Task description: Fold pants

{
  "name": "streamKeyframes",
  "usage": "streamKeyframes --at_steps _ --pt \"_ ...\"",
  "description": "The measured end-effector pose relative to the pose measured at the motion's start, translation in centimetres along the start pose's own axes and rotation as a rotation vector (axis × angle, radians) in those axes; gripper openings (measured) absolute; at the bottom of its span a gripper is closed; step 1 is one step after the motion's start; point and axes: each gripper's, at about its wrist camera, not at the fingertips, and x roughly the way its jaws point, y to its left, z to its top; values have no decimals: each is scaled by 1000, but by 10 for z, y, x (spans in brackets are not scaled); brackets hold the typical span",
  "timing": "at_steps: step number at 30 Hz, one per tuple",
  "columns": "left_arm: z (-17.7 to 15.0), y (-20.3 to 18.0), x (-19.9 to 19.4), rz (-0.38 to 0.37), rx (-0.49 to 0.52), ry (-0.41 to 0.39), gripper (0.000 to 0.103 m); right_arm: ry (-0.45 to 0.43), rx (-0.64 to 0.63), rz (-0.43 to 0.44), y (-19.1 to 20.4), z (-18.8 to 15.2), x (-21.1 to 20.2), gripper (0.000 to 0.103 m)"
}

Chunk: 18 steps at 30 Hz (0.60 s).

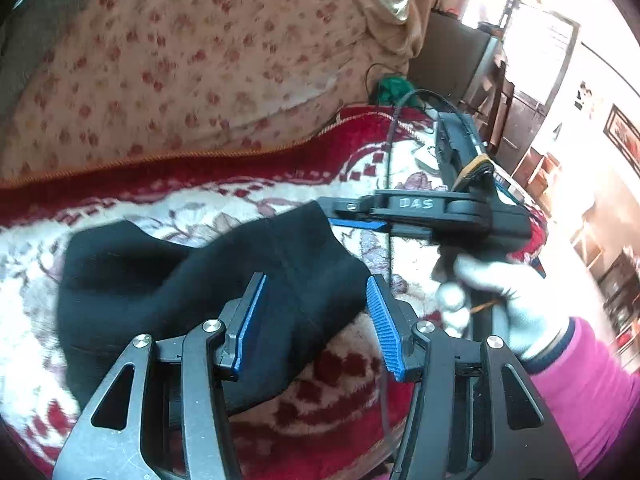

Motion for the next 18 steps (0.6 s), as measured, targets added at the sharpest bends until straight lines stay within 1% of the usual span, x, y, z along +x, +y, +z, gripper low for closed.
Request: streamKeyframes --at_steps 3,5,8,9,10,13,15,18 --pt "-4 17 -25 59 23 -25 51 -35 -30 -22 10 -1 -20 33" --pt "-6 35 -41 109 20 -45 51 -56 -48 -9 19 -2 -31 33" --pt "-11 64 -55 202 -11 -59 51 -71 -65 13 34 -5 -38 34" --pt "-11 75 -56 227 -36 -57 51 -59 -72 22 38 -7 -36 37" --pt "-12 84 -55 240 -59 -51 51 -47 -78 26 41 -10 -34 40" --pt "-11 99 -50 244 -97 -41 51 -5 -95 9 46 -18 -22 43" --pt "-8 102 -44 254 -88 -37 51 36 -85 1 45 -24 -13 50" --pt "2 104 -30 235 -52 -30 51 56 -28 50 37 -31 -4 50"
